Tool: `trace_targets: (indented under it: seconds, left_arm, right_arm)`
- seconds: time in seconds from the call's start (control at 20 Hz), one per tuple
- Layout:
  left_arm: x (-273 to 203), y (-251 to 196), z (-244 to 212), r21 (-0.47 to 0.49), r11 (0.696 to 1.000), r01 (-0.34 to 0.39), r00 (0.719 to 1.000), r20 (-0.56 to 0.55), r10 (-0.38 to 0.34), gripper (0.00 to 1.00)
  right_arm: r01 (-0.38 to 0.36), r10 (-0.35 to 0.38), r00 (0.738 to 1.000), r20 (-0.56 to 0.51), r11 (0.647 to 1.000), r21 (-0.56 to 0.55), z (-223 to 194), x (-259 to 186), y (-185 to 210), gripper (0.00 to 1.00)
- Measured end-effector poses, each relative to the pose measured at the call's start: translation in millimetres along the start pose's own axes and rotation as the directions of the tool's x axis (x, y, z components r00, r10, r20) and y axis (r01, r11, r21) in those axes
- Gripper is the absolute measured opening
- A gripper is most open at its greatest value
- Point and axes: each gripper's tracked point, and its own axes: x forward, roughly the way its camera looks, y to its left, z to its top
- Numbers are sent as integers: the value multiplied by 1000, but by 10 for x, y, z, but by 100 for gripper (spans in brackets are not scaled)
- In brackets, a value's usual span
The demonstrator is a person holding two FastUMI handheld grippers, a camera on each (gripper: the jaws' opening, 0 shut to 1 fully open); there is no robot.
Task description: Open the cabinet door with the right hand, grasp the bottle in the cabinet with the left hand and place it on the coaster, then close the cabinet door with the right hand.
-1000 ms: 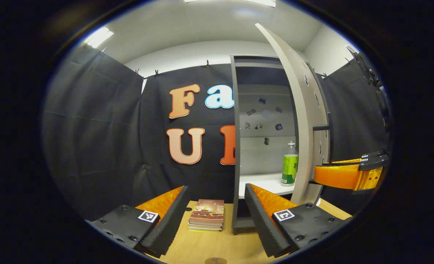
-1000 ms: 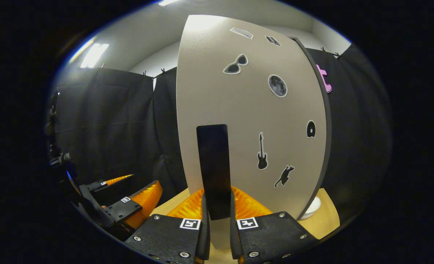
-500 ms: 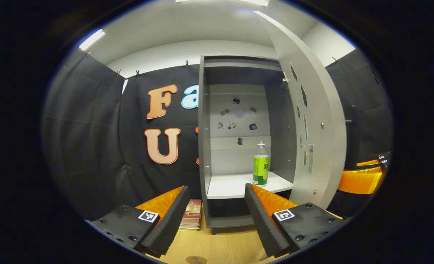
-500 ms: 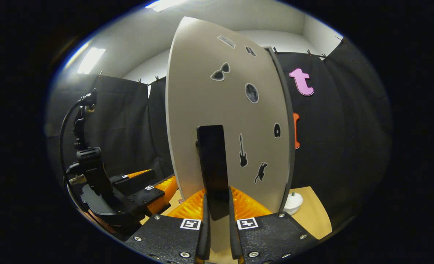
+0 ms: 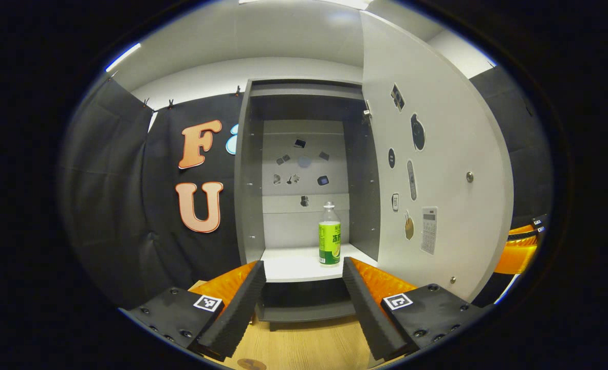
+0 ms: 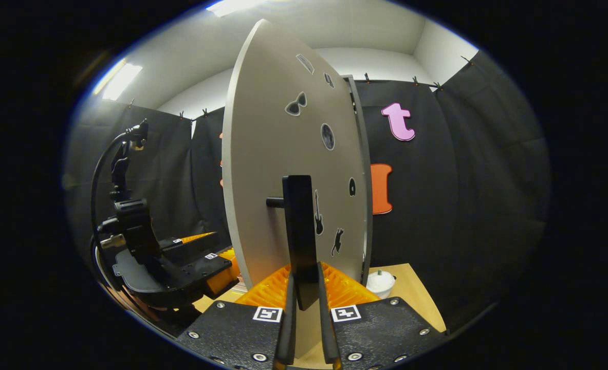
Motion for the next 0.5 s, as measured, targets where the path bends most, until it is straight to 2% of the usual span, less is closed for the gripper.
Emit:
trace_targets:
  seconds: [0.5]
  left_arm:
    - [56, -284, -19, 16, 1000, 20, 1000, -4, -20, 96]
  right_arm:
    - [138, -138, 990, 12, 990, 35, 25, -83, -763, 18]
